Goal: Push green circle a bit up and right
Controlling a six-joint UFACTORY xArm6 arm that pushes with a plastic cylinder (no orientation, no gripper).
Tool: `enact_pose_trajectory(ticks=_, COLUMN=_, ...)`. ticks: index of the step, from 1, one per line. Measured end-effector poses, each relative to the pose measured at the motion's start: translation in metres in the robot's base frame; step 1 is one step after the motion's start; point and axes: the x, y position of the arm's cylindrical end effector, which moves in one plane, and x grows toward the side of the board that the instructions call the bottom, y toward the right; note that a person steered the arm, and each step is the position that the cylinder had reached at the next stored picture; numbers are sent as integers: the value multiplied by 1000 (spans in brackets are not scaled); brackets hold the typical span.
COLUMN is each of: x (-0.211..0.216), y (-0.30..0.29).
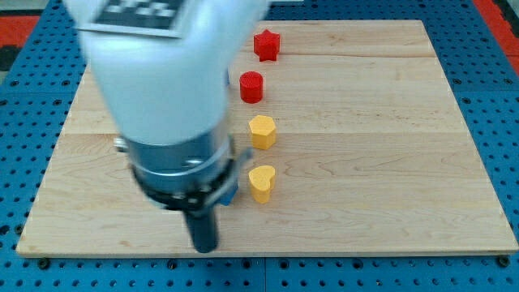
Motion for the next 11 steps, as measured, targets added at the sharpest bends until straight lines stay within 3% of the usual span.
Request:
enact_pose_trajectory(ticks=2, x=-9, y=-72)
enact_pose_trajectory(ticks=6, x=-31, y=-99)
enact_pose_trajectory(ticks=8, x=-135, y=-61)
enact_pose_trajectory(ticks=10, x=-206, y=-3)
enact_pose_trajectory(ticks=11, x=-221, y=-45)
